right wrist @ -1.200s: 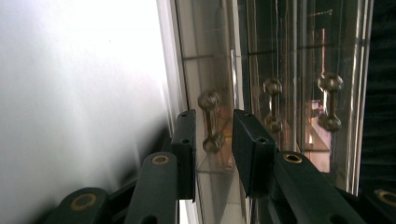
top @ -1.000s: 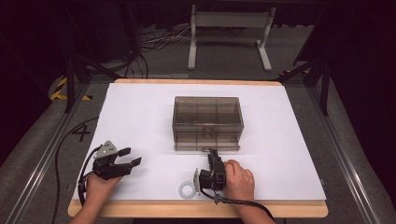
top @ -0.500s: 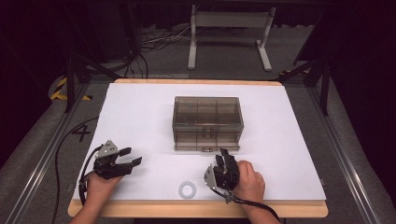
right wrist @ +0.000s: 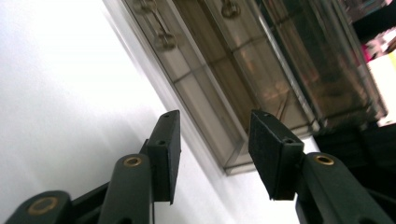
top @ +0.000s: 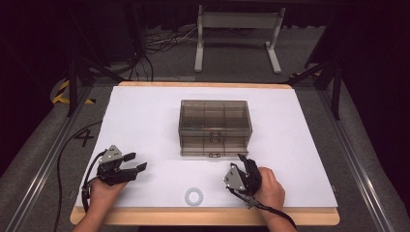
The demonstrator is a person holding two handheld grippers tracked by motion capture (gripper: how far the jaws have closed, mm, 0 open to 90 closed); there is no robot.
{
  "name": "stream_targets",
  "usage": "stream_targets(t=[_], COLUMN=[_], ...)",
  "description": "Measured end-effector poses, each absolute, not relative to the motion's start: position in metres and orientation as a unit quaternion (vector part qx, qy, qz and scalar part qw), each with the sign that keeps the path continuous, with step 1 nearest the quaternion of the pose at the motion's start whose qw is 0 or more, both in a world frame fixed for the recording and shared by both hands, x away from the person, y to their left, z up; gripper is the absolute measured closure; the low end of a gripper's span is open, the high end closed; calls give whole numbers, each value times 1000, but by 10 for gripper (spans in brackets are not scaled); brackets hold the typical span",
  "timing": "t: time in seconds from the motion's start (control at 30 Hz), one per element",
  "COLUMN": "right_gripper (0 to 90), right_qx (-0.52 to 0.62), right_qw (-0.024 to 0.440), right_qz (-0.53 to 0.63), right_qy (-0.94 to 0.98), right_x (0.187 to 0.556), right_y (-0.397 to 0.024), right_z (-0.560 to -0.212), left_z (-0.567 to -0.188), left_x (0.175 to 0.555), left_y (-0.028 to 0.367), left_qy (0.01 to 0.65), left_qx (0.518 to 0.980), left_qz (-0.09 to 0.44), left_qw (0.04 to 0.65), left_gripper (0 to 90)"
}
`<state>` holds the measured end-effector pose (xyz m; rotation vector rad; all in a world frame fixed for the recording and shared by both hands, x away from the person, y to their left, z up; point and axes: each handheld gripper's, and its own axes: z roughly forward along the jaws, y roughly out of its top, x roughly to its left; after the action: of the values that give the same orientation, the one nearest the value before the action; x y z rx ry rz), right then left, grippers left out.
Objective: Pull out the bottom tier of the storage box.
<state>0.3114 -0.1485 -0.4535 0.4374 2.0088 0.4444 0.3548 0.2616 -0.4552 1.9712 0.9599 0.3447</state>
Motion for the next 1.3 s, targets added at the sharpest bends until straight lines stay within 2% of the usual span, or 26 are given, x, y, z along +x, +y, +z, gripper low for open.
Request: stream_targets(t=[0.27, 0.6, 0.83, 1.03, 1.17, 1.3], right_gripper=[505, 480, 474, 423, 440, 398], right_qx=[211, 273, 285, 299, 302, 307], right_qw=[456, 366, 339, 303, 266, 253], right_qz=[239, 326, 336, 368, 395, 407], right_qy=[831, 828, 831, 827, 826, 822], right_x=[313, 323, 329, 334, 336, 341], right_y=[-167, -194, -205, -213, -219, -224], right_z=[-450, -443, -444, -441, -440, -439], left_z=[-455, -455, -455, -455, -455, -455], left_x=[355, 356, 356, 356, 356, 356], left_y=[262, 262, 261, 261, 262, 262], left_qy=[387, 388, 387, 387, 387, 388], left_qx=[796, 795, 795, 795, 795, 794], left_qz=[139, 139, 139, 138, 139, 136], left_qw=[445, 446, 446, 446, 446, 449], left_gripper=[368, 368, 368, 368, 368, 368])
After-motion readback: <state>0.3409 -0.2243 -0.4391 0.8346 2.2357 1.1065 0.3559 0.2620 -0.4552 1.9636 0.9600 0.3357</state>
